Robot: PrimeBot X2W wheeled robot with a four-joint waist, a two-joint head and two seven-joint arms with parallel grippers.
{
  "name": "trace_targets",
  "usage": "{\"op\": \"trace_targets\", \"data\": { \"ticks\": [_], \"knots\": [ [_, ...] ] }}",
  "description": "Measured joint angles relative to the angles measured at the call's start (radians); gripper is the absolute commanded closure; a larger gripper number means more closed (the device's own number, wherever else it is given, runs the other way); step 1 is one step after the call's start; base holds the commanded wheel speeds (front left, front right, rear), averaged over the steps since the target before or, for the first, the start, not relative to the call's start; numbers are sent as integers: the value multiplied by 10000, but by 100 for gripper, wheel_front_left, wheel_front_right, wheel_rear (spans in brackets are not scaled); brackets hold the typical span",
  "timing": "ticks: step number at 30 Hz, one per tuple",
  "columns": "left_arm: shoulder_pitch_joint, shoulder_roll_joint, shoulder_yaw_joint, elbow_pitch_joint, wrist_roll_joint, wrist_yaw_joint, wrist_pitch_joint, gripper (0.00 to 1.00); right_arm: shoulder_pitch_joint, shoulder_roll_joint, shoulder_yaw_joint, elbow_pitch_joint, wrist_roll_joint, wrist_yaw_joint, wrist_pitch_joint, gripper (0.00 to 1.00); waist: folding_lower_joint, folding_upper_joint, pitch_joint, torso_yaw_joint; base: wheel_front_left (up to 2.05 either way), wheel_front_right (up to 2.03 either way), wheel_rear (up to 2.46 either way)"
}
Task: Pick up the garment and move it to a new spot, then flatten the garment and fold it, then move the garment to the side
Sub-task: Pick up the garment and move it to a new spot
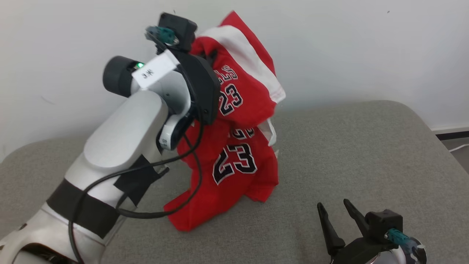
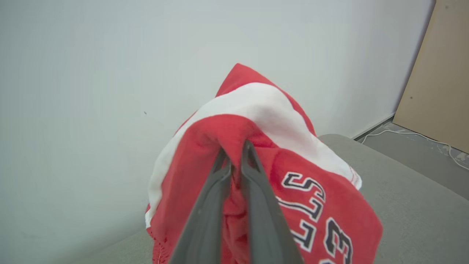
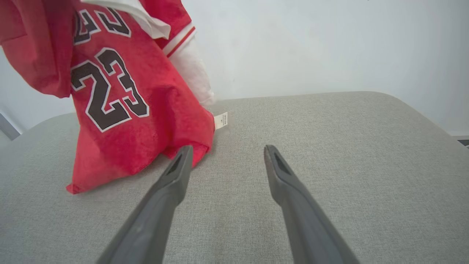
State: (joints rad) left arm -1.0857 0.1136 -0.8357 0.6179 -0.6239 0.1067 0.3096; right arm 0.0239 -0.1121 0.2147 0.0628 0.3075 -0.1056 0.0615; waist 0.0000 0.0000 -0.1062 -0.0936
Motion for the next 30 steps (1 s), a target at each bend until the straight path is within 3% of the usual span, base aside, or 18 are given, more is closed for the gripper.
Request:
{"op": "trace_targets", "data": {
  "ticks": [12, 20, 23, 24, 26, 28, 30],
  "knots": [
    [5, 88, -163, 61, 351, 77, -19, 100, 104, 15, 104, -2, 2, 0, 0, 0, 0, 0, -80, 68, 0, 0, 0],
    [2051, -13, -1041, 418, 330, 69, 362, 100, 104, 63, 291, -29, 0, 13, 88, 0, 1, 0, 160, -69, 0, 0, 0],
    [2572, -100, -1204, 483, 142, -238, 420, 100, 101, 52, 288, -36, 0, 13, 92, 0, 1, 0, 277, -148, 0, 0, 0],
    [2675, -123, -1333, 502, 148, -341, 420, 70, 100, 50, 286, -38, 0, 13, 92, 0, 1, 1, 316, -174, 0, 0, 0],
    [2764, -150, -1413, 514, 146, -453, 416, 0, 99, 46, 284, -38, 0, 13, 92, 0, 1, 1, 355, -197, 0, 0, 0],
    [2855, -167, -1666, 629, 146, -907, 387, 0, 87, 33, 247, -21, 0, 13, 96, 0, 1, 1, 449, -258, 0, 0, 0],
    [2947, -150, -1779, 633, 146, -1062, 389, 0, 86, 31, 238, 2, 0, 13, 98, 0, 1, 1, 477, -275, 0, 0, 0]
  ]
}}
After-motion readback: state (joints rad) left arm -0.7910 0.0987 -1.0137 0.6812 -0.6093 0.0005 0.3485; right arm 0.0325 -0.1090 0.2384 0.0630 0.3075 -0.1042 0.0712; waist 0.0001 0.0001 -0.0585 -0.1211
